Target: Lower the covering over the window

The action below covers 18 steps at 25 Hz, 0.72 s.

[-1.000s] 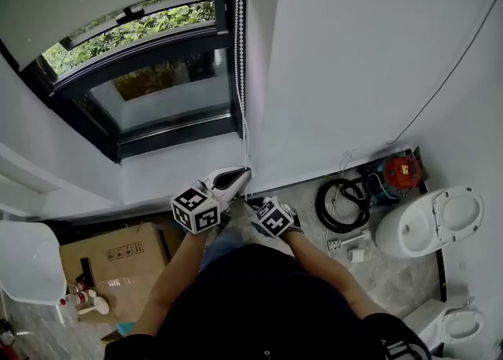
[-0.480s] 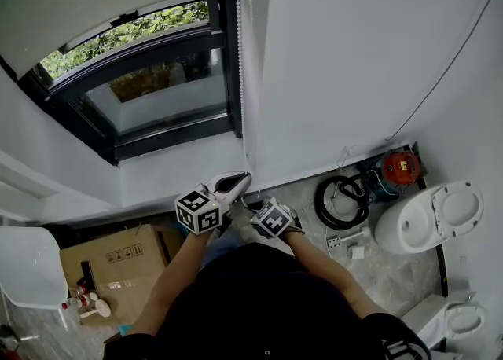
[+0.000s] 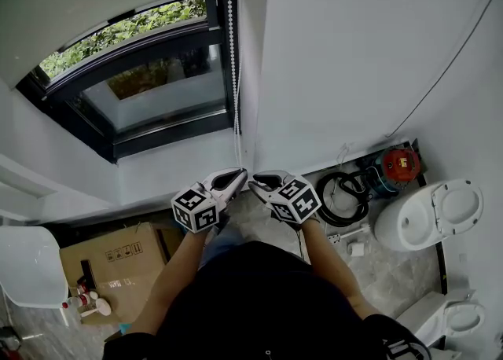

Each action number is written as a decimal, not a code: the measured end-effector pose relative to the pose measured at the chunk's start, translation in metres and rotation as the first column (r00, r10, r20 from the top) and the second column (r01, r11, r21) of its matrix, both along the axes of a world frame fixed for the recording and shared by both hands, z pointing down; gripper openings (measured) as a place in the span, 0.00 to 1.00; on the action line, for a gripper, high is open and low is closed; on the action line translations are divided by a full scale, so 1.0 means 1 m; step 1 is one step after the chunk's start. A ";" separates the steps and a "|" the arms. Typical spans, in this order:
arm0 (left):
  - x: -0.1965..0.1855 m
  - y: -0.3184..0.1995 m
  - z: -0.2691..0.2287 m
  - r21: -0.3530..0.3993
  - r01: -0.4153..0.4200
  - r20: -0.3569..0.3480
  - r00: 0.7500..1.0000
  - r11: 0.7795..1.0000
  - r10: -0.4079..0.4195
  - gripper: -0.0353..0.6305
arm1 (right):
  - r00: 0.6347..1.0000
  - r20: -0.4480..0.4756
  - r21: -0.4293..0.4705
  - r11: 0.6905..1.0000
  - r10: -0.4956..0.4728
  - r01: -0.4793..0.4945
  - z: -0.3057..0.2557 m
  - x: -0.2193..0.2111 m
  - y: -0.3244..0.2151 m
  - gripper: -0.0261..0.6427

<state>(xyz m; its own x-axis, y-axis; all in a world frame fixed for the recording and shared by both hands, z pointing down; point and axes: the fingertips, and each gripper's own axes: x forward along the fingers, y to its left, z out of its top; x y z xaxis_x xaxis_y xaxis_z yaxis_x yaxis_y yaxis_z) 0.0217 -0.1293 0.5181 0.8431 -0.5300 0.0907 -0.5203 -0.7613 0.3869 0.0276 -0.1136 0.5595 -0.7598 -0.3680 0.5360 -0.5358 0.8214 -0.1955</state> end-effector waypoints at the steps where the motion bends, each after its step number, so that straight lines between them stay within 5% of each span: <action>1: -0.001 -0.001 0.000 -0.001 0.004 0.000 1.000 1.000 -0.004 0.07 | 1.000 0.027 0.025 1.000 0.007 -0.007 -0.016 0.002 -0.004 0.12; 9: -0.001 -0.004 0.001 -0.005 0.009 -0.003 1.000 1.000 -0.009 0.07 | 0.965 0.261 0.213 0.975 0.006 -0.064 -0.136 0.005 -0.023 0.17; 18: 0.004 -0.003 0.001 0.001 -0.002 -0.010 1.000 1.000 0.002 0.07 | 0.951 0.309 0.312 0.945 -0.004 -0.098 -0.191 -0.022 -0.041 0.17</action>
